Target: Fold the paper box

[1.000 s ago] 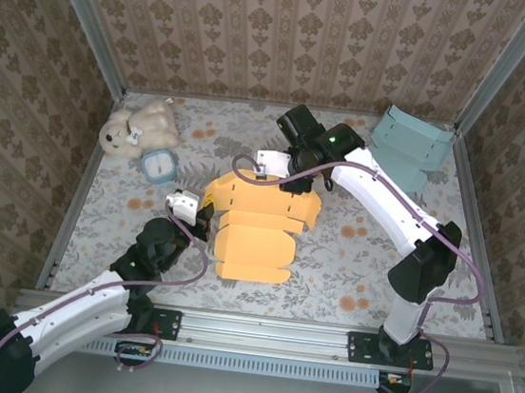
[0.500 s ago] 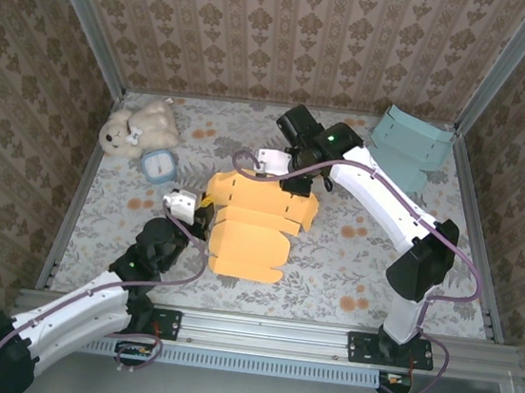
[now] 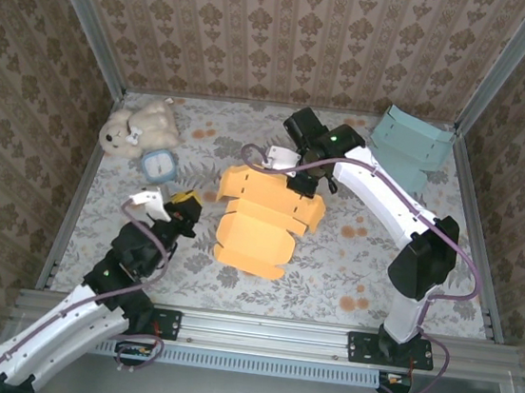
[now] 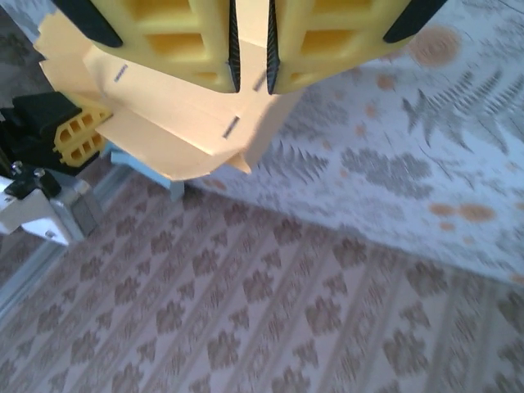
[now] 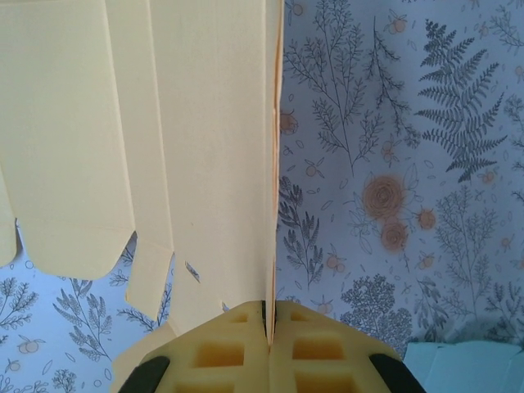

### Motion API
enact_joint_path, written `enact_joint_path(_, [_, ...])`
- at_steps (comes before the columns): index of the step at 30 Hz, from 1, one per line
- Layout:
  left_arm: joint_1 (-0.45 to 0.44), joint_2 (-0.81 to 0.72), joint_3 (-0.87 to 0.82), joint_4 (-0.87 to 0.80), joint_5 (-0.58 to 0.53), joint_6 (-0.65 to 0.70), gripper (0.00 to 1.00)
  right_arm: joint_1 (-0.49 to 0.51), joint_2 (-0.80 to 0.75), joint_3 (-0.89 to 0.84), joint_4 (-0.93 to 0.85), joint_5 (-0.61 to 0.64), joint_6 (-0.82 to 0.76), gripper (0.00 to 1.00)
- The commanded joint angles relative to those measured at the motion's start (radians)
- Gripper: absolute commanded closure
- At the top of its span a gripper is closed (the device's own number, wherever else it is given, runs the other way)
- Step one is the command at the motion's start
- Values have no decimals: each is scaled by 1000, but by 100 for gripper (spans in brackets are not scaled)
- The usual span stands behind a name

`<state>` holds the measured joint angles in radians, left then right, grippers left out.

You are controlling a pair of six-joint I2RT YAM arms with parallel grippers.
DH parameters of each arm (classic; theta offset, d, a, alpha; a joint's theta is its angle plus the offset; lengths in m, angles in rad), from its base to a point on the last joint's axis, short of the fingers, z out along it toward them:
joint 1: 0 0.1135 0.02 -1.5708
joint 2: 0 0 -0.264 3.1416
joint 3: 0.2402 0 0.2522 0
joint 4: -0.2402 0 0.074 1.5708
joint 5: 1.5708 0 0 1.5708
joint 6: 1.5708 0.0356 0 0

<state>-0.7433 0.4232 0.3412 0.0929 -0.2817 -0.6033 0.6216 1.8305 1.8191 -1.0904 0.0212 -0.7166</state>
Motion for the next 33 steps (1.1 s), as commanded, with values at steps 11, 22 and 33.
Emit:
enact_joint_path(11, [-127, 598, 321, 43, 38, -60, 91, -77, -171, -311, 231, -134, 6, 100])
enact_joint_path(22, [-62, 719, 351, 36, 68, -115, 92, -77, -212, -345, 240, -126, -5, 100])
enact_joint_path(33, [73, 676, 281, 69, 142, -158, 93, -56, -209, -360, 239, -146, -38, 100])
